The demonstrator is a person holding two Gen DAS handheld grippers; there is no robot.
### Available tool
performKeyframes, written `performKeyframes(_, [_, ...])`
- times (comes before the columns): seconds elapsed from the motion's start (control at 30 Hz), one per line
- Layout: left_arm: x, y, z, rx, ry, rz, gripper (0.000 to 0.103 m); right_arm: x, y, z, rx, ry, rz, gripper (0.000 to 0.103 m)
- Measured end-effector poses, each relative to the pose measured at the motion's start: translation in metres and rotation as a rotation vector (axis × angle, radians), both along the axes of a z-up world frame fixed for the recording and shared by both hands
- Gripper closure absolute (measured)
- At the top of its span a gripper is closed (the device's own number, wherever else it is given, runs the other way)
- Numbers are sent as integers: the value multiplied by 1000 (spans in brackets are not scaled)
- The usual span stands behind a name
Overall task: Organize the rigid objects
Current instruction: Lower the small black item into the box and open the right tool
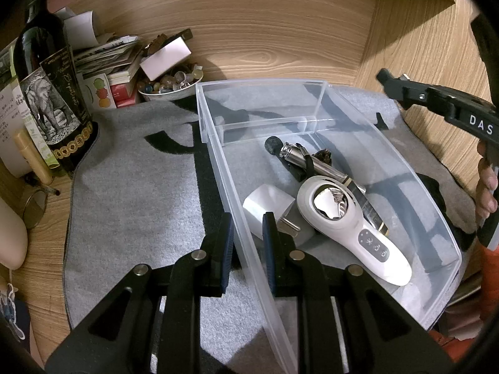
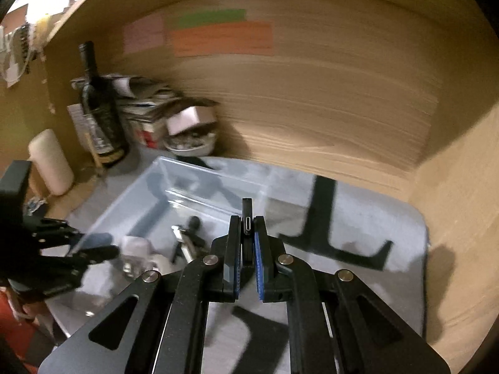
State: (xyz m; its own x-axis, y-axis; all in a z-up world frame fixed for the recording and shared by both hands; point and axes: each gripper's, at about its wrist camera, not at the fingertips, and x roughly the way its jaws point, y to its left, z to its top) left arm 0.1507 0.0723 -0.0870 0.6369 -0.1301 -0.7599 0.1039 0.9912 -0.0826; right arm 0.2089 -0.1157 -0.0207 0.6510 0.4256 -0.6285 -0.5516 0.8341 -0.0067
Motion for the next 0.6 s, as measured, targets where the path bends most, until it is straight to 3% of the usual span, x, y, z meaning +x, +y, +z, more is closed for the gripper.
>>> performKeyframes(0.6, [0, 0, 0, 1, 0, 1, 86, 8, 58, -49, -108, 151, 117, 96])
